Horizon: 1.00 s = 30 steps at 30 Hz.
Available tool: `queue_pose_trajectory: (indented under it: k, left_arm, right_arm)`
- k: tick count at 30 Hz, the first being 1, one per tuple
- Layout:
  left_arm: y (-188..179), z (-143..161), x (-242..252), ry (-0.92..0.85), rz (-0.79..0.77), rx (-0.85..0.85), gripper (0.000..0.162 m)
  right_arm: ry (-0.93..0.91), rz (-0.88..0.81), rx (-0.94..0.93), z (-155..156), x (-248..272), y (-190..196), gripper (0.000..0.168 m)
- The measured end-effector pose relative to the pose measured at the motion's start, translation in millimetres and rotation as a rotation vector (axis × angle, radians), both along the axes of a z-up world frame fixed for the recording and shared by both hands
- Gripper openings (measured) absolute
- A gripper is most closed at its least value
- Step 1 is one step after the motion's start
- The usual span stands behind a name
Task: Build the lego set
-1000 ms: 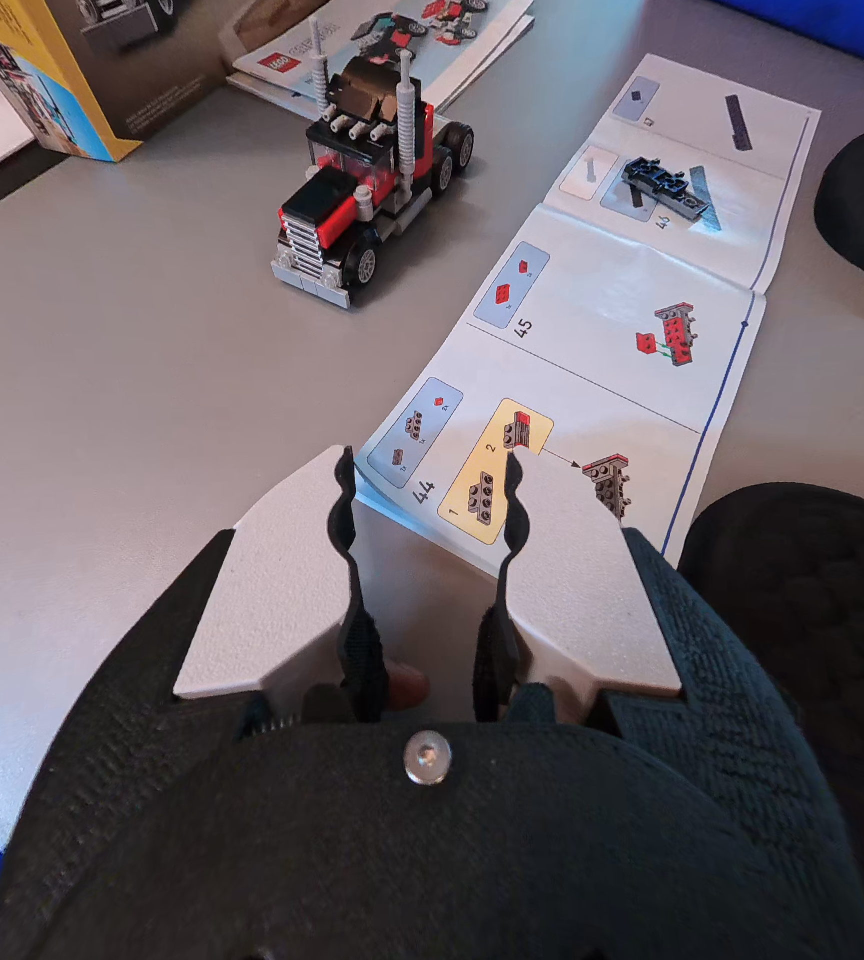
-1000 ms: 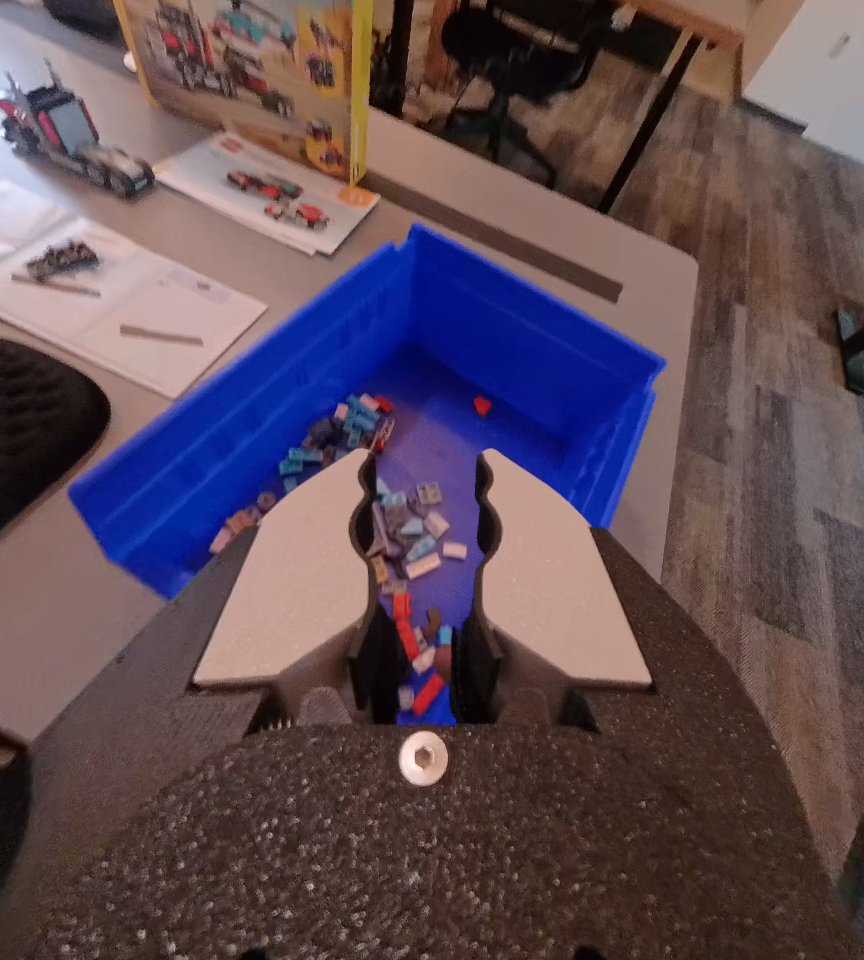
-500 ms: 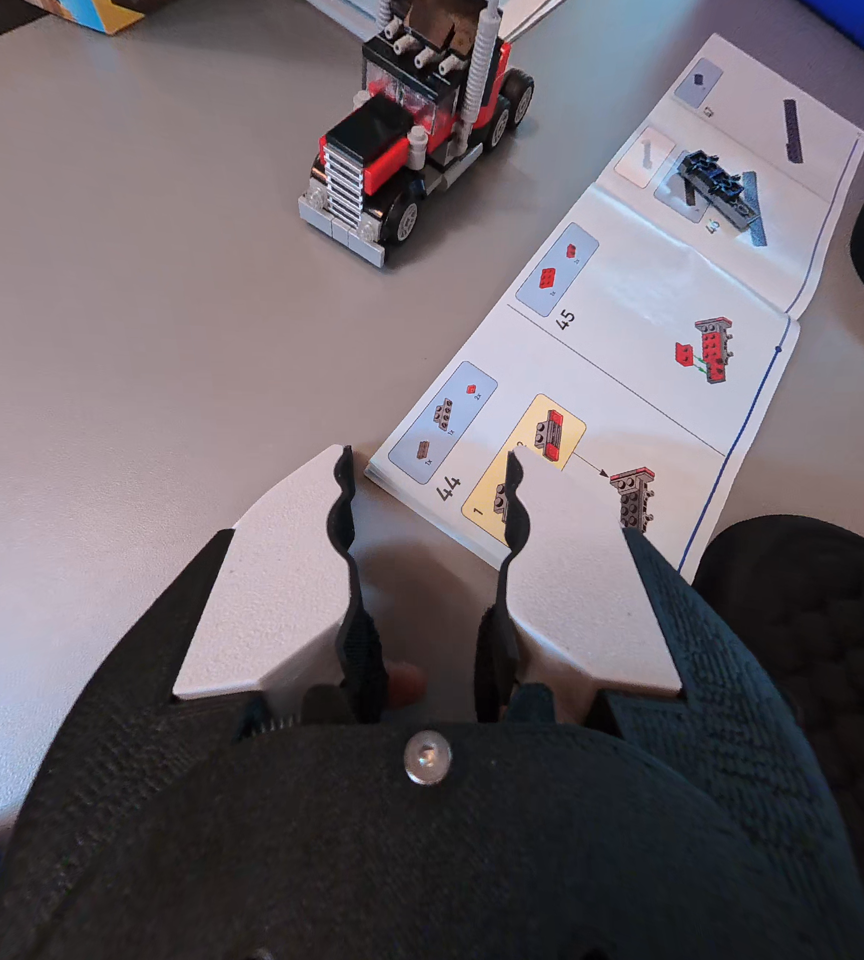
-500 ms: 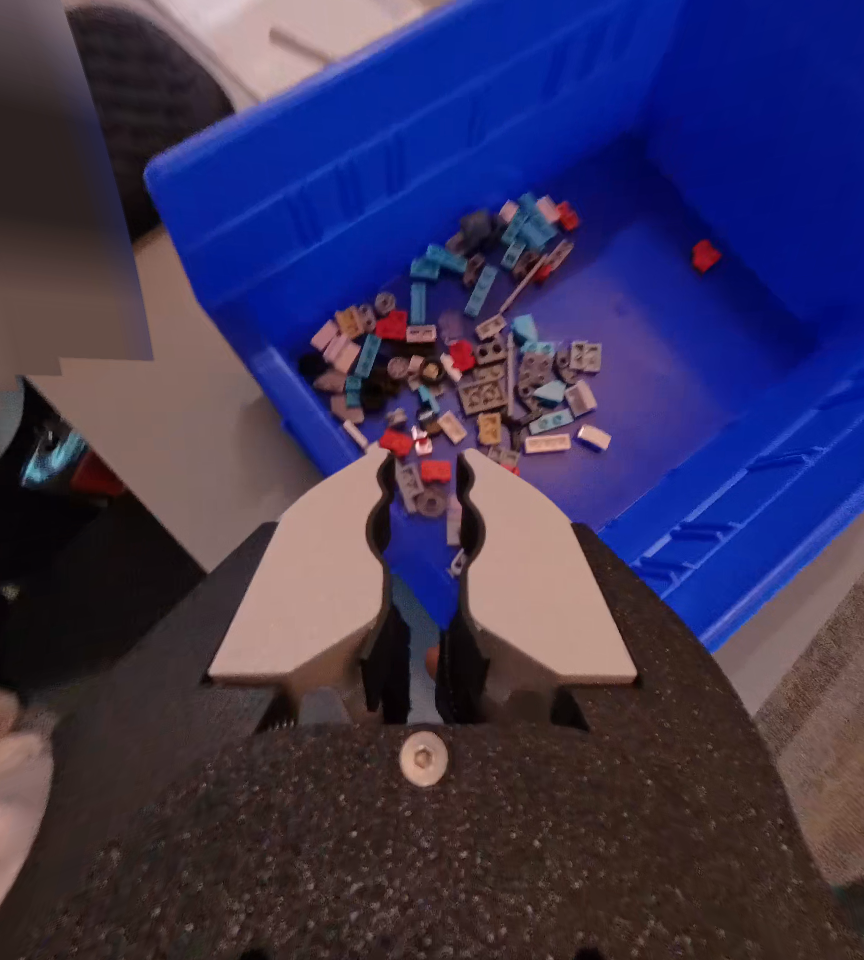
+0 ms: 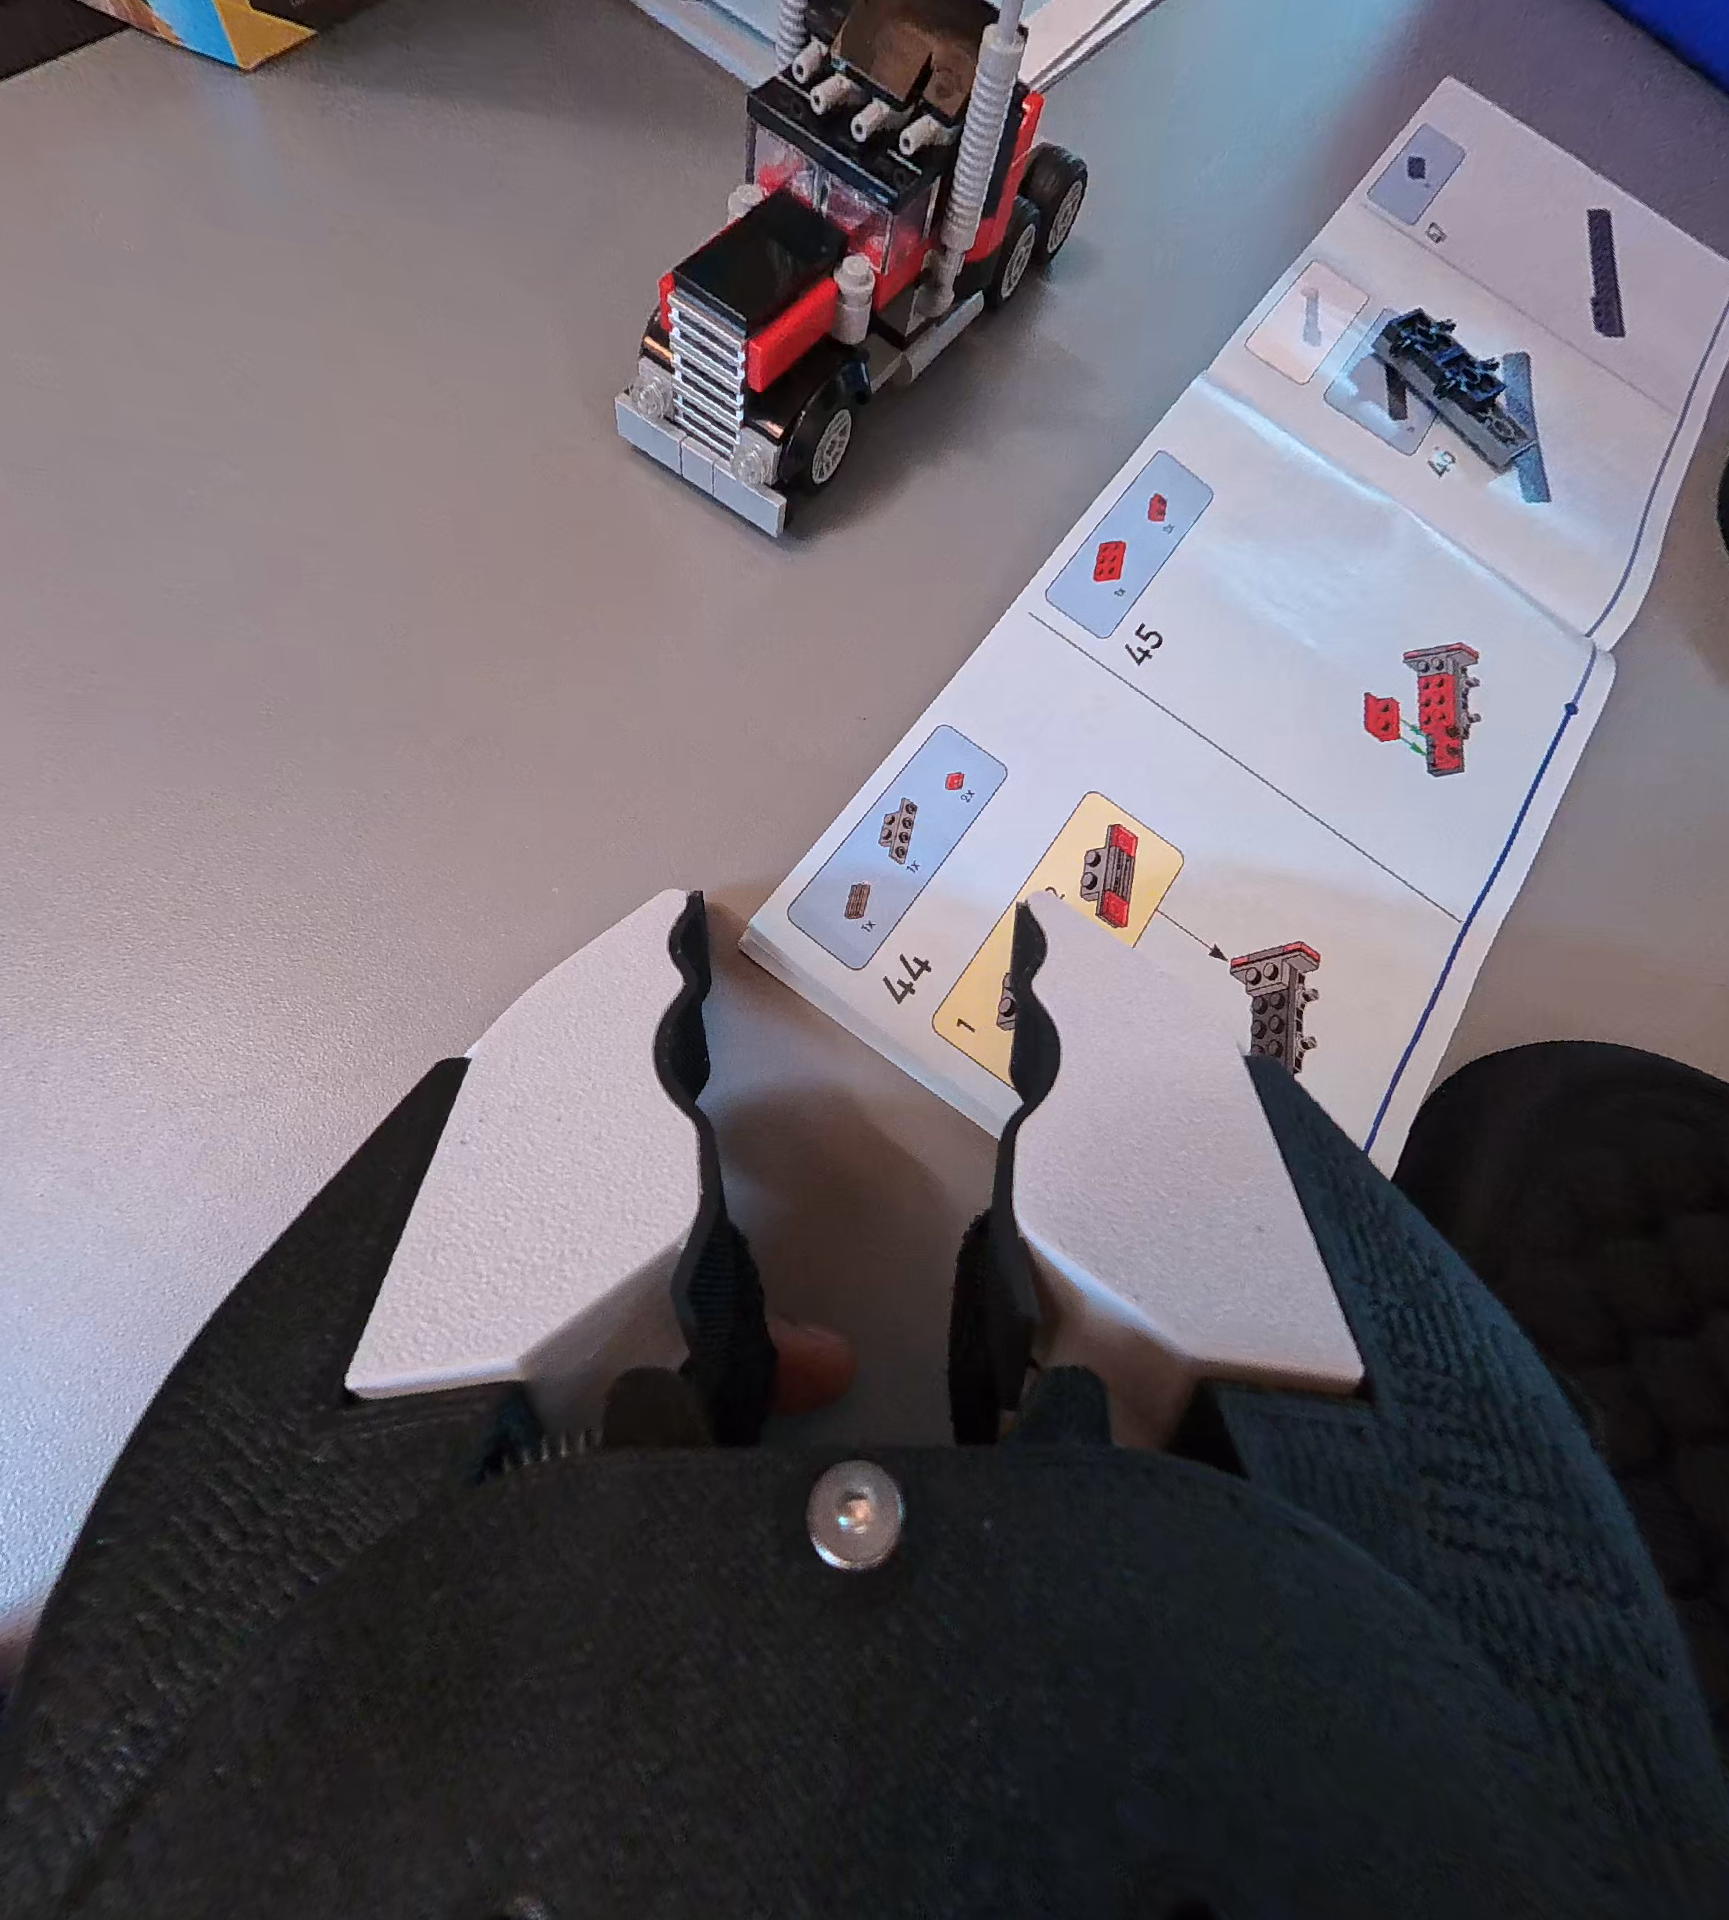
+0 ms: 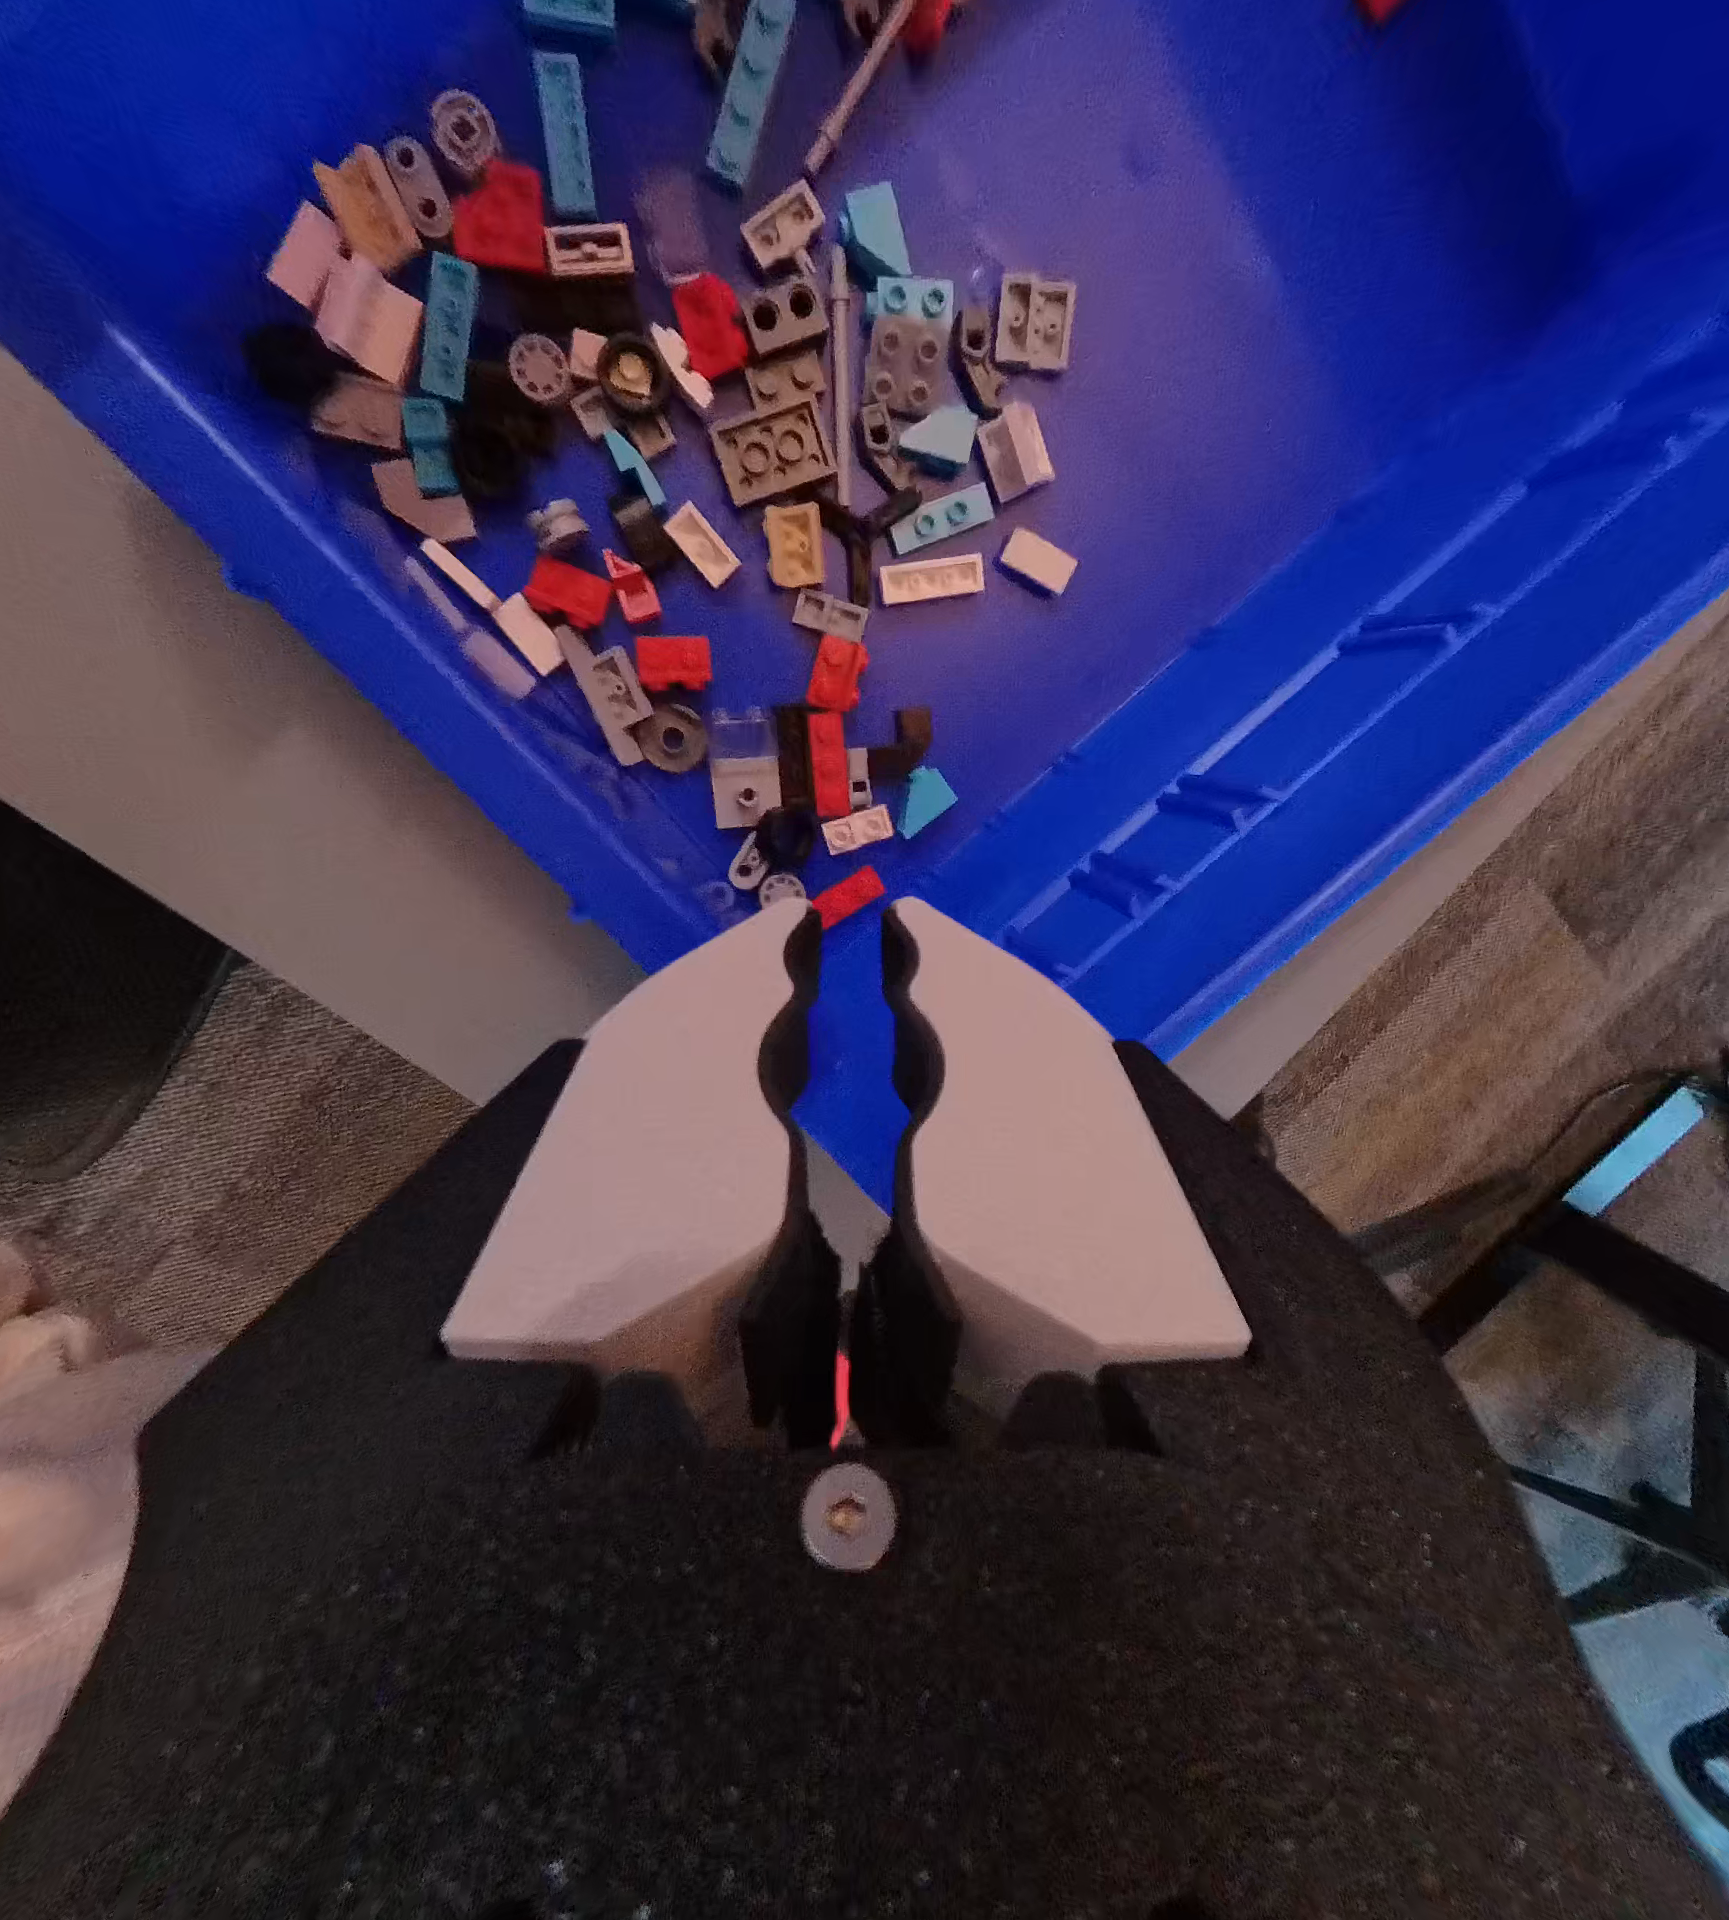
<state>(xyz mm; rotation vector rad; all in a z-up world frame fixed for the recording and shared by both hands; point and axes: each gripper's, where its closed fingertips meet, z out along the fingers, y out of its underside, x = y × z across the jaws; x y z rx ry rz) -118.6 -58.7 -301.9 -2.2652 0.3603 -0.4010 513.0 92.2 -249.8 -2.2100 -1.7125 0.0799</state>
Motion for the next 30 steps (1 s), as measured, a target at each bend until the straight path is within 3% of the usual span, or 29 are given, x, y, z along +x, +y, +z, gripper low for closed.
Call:
queue_pose_trajectory:
  k: [6,12,18,23,25,28,30]
  left_arm:
    - [-0.2,0.0,0.3,-0.001,-0.003,0.000,0.057]
    - [-0.2,0.0,0.5,-0.001,-0.004,0.000,0.057]
    - [-0.5,0.0,1.0,-0.003,-0.008,-0.001,0.057]
    - [-0.3,0.0,0.8,-0.002,-0.007,-0.001,0.057]
    - [-0.3,0.0,0.6,-0.002,-0.007,-0.001,0.057]
    - [-0.3,0.0,0.6,-0.003,-0.006,-0.001,0.056]
    - [-0.3,0.0,0.6,-0.003,-0.006,-0.001,0.056]
  right_arm:
    - [0.023,0.011,-0.009,-0.4,-22.8,-0.7,0.022]
    - [0.290,0.165,-0.062,-4.2,-101.9,-7.9,0.045]
    - [0.237,0.352,-0.220,-40.0,-121.2,-14.6,0.074]
    - [0.153,0.420,-0.149,-60.8,-128.7,-13.4,0.105]
    - [0.151,0.390,-0.114,-60.9,-128.7,-3.8,0.103]
    - [0.141,0.178,0.010,-53.0,-112.6,40.8,0.065]
    - [0.162,0.117,0.040,-44.5,-106.6,52.7,0.057]
